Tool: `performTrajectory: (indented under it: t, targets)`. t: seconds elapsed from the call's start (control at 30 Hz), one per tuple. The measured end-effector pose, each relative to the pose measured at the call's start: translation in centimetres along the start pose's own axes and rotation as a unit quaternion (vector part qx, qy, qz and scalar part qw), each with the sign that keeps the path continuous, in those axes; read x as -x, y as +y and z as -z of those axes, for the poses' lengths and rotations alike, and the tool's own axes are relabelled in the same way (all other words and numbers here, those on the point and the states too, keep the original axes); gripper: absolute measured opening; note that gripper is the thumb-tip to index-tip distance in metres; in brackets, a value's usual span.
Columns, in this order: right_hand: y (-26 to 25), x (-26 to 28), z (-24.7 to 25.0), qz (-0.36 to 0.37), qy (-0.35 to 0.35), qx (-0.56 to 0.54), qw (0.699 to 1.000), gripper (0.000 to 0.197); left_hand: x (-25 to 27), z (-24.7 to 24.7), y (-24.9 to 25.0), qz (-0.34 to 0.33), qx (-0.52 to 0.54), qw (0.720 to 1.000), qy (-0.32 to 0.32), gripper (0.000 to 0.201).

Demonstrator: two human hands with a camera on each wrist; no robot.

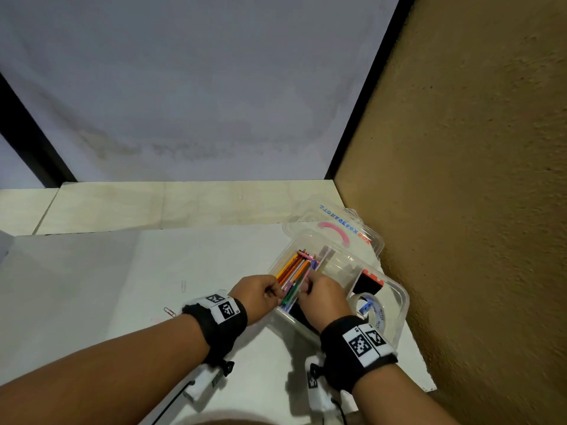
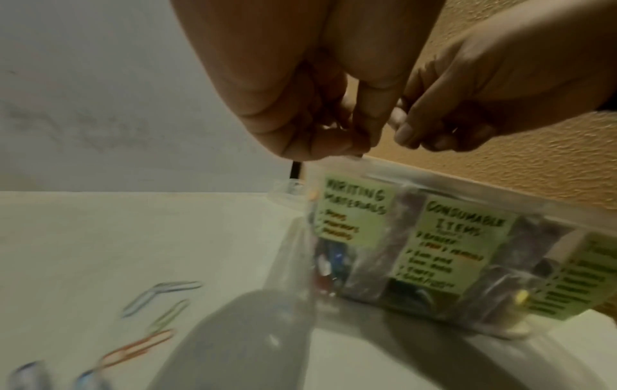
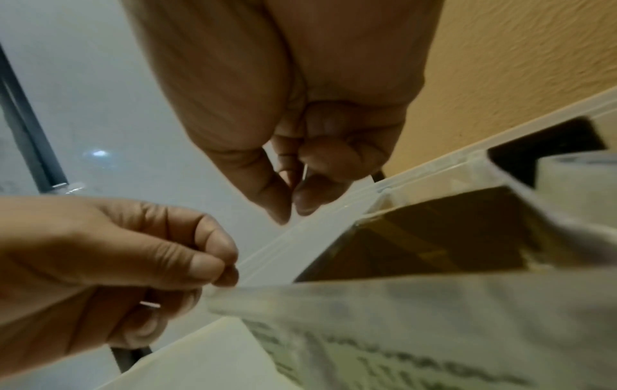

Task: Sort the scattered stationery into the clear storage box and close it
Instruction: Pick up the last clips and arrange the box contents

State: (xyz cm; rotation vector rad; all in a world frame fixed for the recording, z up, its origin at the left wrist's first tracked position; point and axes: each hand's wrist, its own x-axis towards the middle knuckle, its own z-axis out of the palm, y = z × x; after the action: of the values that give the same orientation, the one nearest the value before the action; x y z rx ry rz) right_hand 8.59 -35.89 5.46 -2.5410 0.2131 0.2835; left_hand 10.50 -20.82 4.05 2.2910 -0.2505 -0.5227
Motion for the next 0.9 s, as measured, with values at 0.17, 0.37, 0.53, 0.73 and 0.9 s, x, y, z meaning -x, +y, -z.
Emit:
performTrajectory:
  t: [0.17,0.37,0.53,0.73,0.9]
  targets:
    - [-3.4,-0.6,-1.7,0.05,-0.019,0.001,0.999,0.029,0.8,1.8,-2.3,0.035,0.015,0.999,0.038,0.017]
    - [-7.9,-1.9,-4.5,0.098,-0.05,0.004,0.994,0.012,1.1,4.3,-5.0,0.073,-0.016,0.996,0.056,0.02]
    - [-8.7,-1.7,-8.0,0.111,-0.152,0.084,0.979,0.013,1.9,6.3,-9.5,0.147,-0.068,0.986,0.028,0.023]
    - [-6.2,-0.7,-13.9,0.005,-0.295,0.233,0.927,0.077,4.5,6.0,-15.2,0.224,-0.177,0.956,-0.07,0.061]
    - [-6.1,-0.6,-16.2,-0.029,-0.259,0.119,0.958,0.078,5.9,3.6,-17.4,0.266,-0.172,0.944,-0.098,0.106]
